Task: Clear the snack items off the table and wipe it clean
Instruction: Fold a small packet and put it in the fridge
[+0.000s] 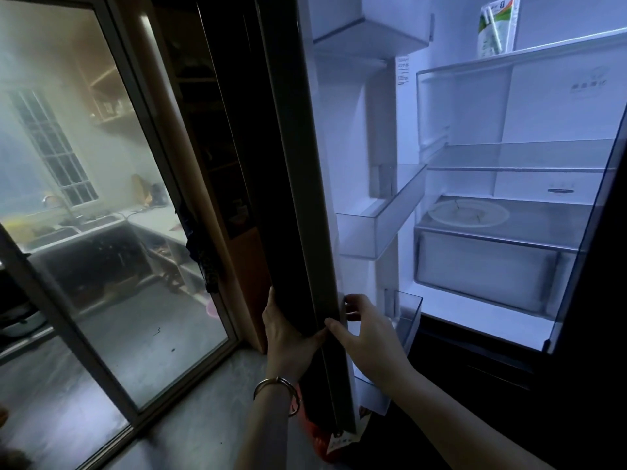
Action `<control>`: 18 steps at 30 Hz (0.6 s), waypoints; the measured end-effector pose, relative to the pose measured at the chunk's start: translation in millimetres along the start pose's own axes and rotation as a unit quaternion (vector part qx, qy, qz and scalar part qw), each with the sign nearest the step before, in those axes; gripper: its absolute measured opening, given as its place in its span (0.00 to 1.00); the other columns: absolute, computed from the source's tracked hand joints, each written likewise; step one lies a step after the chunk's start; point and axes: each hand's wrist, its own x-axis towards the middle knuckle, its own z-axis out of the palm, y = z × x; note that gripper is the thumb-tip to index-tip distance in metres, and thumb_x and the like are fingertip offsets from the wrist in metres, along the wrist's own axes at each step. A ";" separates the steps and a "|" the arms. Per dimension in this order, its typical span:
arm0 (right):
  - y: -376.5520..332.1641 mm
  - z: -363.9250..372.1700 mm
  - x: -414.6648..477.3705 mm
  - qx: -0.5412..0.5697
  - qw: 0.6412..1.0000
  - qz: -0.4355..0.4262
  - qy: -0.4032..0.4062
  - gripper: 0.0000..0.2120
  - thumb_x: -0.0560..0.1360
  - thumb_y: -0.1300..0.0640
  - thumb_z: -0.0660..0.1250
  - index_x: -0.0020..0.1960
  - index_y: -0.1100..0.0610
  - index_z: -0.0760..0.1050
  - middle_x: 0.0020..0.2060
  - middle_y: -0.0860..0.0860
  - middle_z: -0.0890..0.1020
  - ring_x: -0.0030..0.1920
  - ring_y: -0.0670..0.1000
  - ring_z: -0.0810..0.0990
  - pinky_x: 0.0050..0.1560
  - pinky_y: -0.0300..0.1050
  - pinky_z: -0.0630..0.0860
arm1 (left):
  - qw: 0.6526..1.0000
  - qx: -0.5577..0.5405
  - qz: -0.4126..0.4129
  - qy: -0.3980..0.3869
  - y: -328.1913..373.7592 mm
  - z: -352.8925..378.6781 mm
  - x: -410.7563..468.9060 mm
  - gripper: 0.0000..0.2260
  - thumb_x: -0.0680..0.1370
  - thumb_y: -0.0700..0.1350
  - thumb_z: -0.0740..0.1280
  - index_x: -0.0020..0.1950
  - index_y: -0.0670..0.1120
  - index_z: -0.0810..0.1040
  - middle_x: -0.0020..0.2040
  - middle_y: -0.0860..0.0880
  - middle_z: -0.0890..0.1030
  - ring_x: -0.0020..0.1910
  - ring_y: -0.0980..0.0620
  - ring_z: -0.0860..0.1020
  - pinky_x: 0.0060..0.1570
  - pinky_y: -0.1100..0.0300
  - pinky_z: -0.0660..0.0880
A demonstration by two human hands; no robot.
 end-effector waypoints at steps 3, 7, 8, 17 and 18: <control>10.0 -6.7 -1.2 0.026 0.999 -0.003 0.021 0.12 0.74 0.50 0.69 0.55 0.46 0.71 0.49 0.40 0.79 0.51 0.38 0.77 0.49 0.33 0.74 | 1.000 -0.001 0.002 0.005 -2.3 5.7 -3.9 0.56 0.52 0.64 0.79 0.74 0.55 0.53 0.69 0.51 0.64 0.69 0.50 0.66 0.63 0.43 0.72; 26.3 -27.7 -9.2 0.061 0.997 0.000 0.048 0.11 0.73 0.54 0.71 0.54 0.48 0.74 0.47 0.41 0.81 0.49 0.38 0.78 0.46 0.29 0.71 | 1.000 -0.003 0.000 0.002 1.8 19.3 -23.2 0.53 0.54 0.65 0.77 0.72 0.60 0.52 0.68 0.53 0.64 0.69 0.50 0.67 0.62 0.44 0.73; 30.2 -34.3 -11.8 0.064 0.996 -0.002 0.062 0.11 0.73 0.55 0.71 0.53 0.48 0.75 0.46 0.41 0.81 0.49 0.38 0.78 0.44 0.27 0.70 | 1.000 -0.001 0.003 0.002 4.9 24.3 -28.7 0.52 0.55 0.65 0.77 0.72 0.59 0.53 0.68 0.54 0.63 0.68 0.50 0.67 0.62 0.44 0.73; 75.1 -110.5 -30.8 0.086 0.988 0.004 0.132 0.13 0.73 0.60 0.70 0.52 0.44 0.76 0.47 0.42 0.82 0.50 0.38 0.79 0.48 0.28 0.73 | 0.998 0.016 0.048 0.024 43.9 84.3 -60.2 0.29 0.67 0.48 0.77 0.64 0.53 0.68 0.59 0.54 0.68 0.55 0.51 0.74 0.53 0.55 0.76; 79.1 -117.8 -30.6 0.085 0.987 0.007 0.137 0.13 0.73 0.60 0.69 0.52 0.44 0.76 0.47 0.42 0.83 0.50 0.39 0.80 0.49 0.30 0.74 | 0.999 0.016 0.045 0.024 49.0 90.1 -61.9 0.28 0.67 0.48 0.77 0.63 0.52 0.69 0.59 0.54 0.69 0.54 0.52 0.74 0.51 0.58 0.76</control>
